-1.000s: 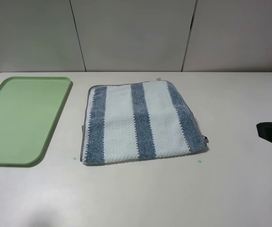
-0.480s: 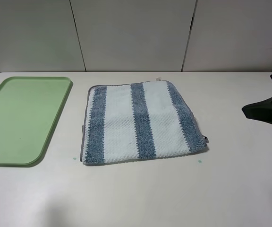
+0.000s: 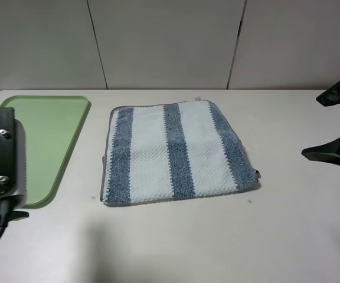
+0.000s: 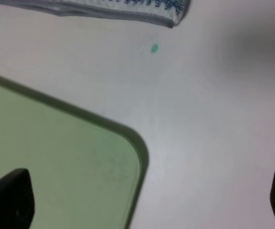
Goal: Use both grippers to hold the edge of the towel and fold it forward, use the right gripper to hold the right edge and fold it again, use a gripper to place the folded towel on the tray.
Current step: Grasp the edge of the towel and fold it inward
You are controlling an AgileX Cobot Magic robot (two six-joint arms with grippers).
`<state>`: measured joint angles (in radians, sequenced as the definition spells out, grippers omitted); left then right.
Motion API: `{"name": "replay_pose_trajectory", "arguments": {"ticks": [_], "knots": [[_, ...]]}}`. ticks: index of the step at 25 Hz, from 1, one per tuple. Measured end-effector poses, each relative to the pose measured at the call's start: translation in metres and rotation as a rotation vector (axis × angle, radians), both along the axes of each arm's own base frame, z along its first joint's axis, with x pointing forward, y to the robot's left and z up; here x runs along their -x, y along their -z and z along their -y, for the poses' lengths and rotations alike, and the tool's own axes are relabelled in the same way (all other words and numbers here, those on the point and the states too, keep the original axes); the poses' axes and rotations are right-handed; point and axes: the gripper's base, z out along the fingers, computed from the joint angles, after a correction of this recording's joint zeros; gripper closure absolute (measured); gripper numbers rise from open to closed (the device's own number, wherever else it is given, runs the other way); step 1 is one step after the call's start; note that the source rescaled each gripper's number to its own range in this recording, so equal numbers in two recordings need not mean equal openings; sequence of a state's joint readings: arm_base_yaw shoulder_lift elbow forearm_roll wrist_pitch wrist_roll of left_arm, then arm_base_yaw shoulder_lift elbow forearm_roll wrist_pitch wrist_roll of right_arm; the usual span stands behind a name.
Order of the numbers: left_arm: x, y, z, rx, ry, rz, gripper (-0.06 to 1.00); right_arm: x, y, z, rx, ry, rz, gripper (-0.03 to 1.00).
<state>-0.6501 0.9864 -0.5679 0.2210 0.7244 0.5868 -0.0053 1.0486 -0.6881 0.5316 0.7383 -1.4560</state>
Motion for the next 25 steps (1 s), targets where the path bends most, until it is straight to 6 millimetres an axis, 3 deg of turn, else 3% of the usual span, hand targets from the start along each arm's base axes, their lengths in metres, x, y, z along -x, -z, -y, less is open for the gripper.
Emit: {"name": "replay_pose_trajectory", "arguments": {"ticks": [10, 25], "knots": [[-0.037, 0.044, 0.03, -0.088, 0.179, -0.021, -0.05, -0.012, 0.011, 0.004, 0.049, 0.007, -0.017, -0.03], [-0.063, 0.096, 0.058, -0.142, 0.499, 0.01, -0.05, -0.032, 0.037, 0.008, 0.093, 0.016, -0.085, -0.03]]}}
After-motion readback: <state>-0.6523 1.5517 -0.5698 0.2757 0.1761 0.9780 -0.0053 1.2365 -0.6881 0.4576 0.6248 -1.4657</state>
